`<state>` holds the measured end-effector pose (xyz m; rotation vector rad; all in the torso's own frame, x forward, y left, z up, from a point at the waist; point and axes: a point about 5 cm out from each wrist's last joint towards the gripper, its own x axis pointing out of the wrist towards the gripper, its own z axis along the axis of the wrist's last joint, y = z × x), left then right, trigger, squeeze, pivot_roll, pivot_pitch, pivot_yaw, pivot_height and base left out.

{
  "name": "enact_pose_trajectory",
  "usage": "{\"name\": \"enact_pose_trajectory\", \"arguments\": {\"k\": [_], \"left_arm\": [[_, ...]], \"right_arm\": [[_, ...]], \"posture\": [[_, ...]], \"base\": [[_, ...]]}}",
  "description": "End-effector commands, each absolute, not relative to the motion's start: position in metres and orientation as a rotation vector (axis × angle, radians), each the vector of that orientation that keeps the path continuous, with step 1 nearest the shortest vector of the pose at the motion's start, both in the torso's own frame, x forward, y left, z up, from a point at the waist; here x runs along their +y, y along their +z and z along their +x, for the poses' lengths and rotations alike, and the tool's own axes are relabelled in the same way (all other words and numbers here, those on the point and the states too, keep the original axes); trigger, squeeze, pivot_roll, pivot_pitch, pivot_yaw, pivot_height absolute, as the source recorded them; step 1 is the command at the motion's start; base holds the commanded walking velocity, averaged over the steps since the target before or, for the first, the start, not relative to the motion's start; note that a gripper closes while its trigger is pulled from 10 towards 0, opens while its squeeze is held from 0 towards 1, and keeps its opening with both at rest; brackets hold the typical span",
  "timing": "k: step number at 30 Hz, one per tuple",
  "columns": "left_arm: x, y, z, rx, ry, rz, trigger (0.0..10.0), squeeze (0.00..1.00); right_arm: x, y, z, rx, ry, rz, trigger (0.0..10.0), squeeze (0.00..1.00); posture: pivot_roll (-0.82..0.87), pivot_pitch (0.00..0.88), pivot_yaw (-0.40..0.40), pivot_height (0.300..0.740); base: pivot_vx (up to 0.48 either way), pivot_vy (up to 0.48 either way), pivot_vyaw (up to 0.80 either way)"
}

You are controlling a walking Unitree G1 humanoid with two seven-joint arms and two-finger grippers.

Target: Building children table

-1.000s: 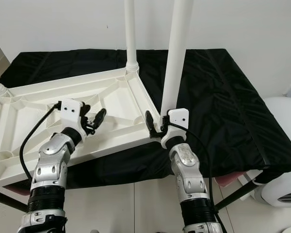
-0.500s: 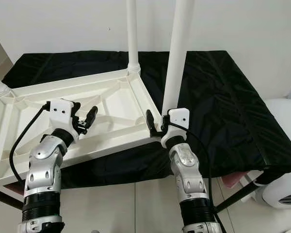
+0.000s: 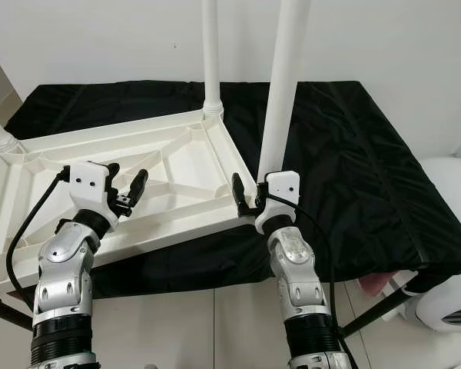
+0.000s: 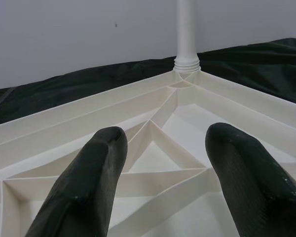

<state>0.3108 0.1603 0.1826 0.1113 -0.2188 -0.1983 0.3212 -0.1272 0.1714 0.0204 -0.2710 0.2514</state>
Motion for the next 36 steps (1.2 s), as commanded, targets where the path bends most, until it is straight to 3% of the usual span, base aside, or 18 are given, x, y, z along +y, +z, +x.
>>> {"name": "enact_pose_trajectory", "arguments": {"k": [1,17,36], "left_arm": [[0.18,0.182,0.313,-0.231,0.171,0.05,10.0,0.0],[0.165,0.165,0.303,-0.222,0.039,0.037,10.0,0.0],[0.164,0.147,0.301,-0.189,0.021,0.066,10.0,0.0]], "right_arm": [[-0.125,0.168,0.321,-0.265,0.259,0.019,10.0,0.0],[-0.129,0.17,0.316,-0.303,0.25,-0.01,10.0,0.0],[-0.129,0.176,0.321,-0.33,0.247,-0.02,10.0,0.0]], "posture": [[-0.06,0.049,0.039,0.74],[-0.08,0.028,0.036,0.74],[-0.07,0.039,0.033,0.74]], "base": [[0.0,0.0,0.0],[0.0,0.0,0.0],[0.0,0.0,0.0]]}}
